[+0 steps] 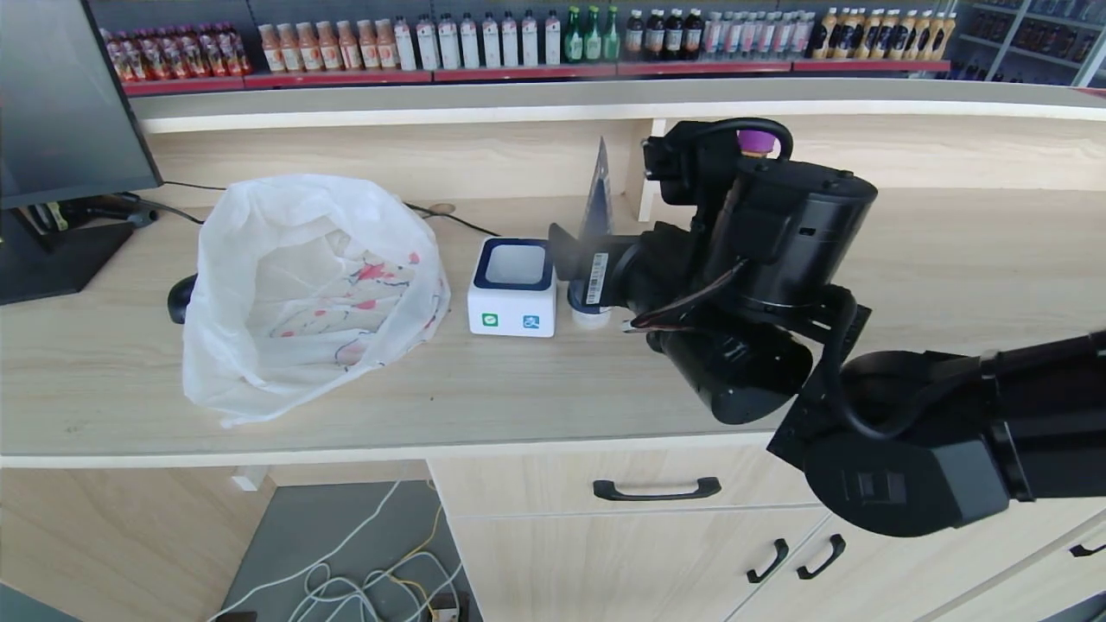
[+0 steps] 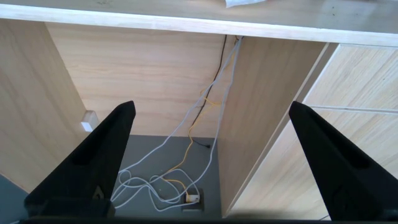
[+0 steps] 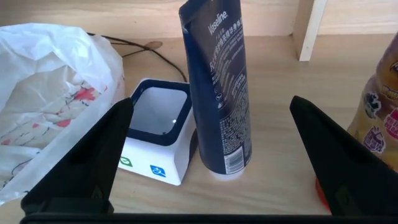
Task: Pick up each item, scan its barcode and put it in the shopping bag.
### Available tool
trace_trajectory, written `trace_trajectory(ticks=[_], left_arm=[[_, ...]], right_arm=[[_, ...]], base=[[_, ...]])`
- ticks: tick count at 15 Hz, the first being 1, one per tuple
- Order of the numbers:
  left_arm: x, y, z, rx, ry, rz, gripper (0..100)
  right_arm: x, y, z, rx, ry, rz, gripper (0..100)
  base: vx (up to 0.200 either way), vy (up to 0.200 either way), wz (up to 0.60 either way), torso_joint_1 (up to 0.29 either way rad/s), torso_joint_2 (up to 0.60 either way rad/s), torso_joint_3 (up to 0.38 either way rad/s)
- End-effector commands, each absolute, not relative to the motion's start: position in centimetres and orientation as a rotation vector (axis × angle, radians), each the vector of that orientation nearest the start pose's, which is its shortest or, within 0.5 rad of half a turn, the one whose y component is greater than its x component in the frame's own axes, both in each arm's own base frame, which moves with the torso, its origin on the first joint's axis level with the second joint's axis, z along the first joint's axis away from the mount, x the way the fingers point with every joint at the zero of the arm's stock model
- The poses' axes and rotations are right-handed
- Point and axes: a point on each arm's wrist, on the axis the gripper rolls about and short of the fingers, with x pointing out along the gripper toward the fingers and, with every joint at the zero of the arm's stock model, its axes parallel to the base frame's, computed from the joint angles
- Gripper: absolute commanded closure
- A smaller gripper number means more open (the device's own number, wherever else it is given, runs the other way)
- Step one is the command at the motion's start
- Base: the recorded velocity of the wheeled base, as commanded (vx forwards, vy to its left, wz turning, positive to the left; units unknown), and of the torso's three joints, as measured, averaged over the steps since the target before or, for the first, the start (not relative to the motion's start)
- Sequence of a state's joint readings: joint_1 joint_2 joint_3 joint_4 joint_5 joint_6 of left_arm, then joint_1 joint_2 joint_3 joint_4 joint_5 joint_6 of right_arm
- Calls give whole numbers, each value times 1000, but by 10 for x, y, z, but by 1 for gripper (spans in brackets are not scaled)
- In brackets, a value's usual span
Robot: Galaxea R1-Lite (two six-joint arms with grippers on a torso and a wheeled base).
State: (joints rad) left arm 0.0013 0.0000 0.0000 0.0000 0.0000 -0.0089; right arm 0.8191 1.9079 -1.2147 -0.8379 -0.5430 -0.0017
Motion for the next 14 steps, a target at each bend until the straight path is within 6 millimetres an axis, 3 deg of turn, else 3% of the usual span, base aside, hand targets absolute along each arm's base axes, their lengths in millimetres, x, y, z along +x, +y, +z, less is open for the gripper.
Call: trace_trajectory(ticks=[1,6,14], left_arm=[[-23,0,75,-9,0,3,0],[-23,0,75,-9,0,2,0],[-23,0,75,-9,0,2,0]], right_arm=[[285,264,240,52,-119,263,0],[300,260,244,35,-147,239,0],[323,257,232,19,-175,270,0]], base=[[0,0,0,0,0,0],[0,0,0,0,0,0],[0,0,0,0,0,0]])
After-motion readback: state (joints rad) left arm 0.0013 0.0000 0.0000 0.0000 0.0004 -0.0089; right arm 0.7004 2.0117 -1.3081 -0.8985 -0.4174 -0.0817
